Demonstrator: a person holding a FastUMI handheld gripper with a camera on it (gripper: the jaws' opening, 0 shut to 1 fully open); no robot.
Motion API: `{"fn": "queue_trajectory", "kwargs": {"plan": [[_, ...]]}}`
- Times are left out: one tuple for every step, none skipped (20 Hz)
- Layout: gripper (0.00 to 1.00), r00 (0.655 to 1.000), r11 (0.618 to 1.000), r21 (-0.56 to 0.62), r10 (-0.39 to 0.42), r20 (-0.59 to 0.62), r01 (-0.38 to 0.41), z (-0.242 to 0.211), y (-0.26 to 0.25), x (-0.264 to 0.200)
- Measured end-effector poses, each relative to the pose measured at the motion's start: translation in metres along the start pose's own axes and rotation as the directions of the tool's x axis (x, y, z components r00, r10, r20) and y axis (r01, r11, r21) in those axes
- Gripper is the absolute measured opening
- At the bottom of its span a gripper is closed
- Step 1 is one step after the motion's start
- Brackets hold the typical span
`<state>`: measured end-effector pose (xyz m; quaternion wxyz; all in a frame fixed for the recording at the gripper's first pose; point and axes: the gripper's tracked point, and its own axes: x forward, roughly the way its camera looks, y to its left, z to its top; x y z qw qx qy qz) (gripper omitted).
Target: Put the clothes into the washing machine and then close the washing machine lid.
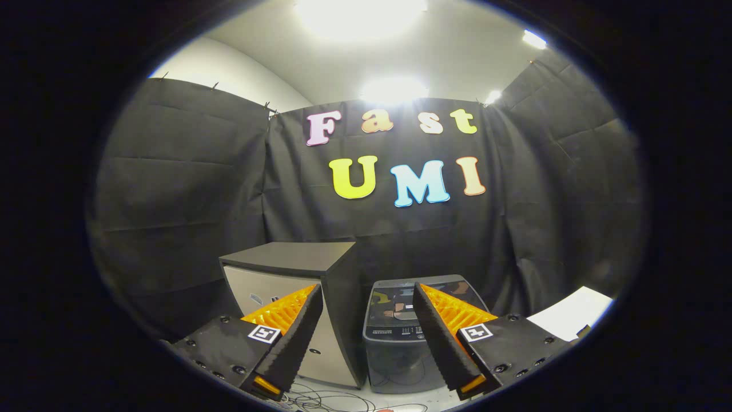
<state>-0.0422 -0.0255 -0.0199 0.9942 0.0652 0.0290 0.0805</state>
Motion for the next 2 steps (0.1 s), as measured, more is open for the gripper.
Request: {"fn": "queue_trajectory", "kwargs": {"plan": [[0.98,1.0,1.0,-0.004,0.0,0.001,0.0,0.0007,-0.0002,-0.0009],[0.98,1.0,1.0,-0.012,0.001,0.004,-0.001,0.0032,-0.0022,-0.0021]]}}
